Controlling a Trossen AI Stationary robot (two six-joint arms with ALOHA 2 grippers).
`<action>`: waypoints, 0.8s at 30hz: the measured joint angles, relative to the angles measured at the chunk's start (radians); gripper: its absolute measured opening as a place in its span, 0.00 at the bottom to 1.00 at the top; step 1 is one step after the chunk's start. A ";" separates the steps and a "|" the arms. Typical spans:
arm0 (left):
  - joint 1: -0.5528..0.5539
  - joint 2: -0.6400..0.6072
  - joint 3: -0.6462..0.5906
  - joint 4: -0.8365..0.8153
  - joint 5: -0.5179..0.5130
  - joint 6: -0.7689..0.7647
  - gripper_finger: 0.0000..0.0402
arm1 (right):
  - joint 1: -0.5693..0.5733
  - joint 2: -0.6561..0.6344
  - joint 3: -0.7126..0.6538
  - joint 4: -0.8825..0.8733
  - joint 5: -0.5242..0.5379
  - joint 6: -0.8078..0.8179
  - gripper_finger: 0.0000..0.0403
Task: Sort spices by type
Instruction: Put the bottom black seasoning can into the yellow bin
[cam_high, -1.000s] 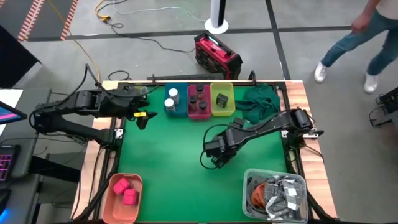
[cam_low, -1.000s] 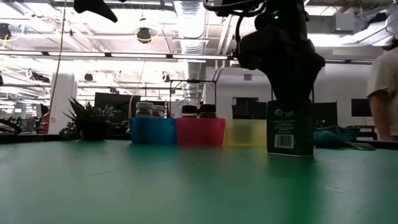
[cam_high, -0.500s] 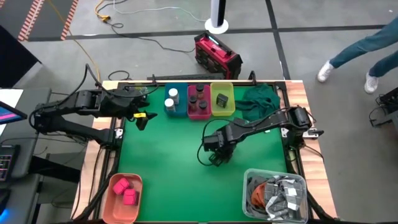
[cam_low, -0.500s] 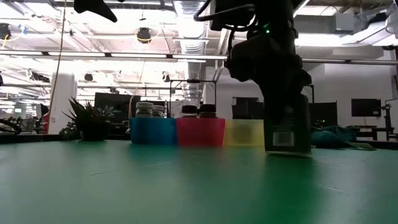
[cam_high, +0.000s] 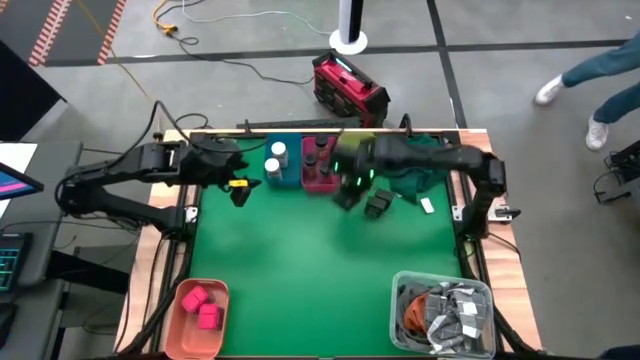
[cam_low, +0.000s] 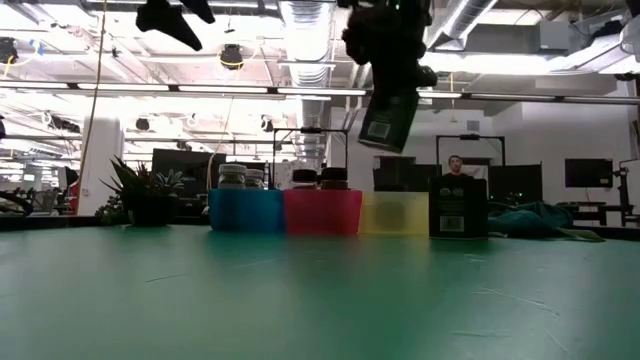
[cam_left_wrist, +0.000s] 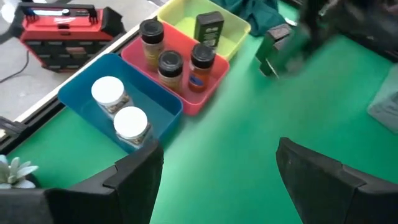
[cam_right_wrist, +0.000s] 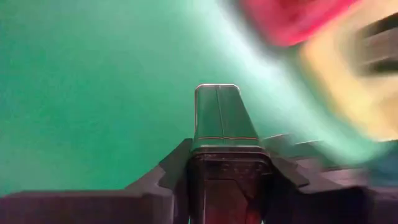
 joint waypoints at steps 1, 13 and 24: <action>0.007 0.006 0.000 0.006 0.000 0.002 0.75 | -0.037 -0.003 0.028 -0.036 0.017 -0.042 0.38; 0.069 0.079 0.000 0.030 -0.046 -0.052 0.75 | -0.415 0.002 0.100 -0.023 0.182 -0.337 0.45; 0.083 0.095 0.000 0.116 -0.124 -0.097 0.75 | -0.534 0.075 0.100 0.078 0.173 -0.460 0.43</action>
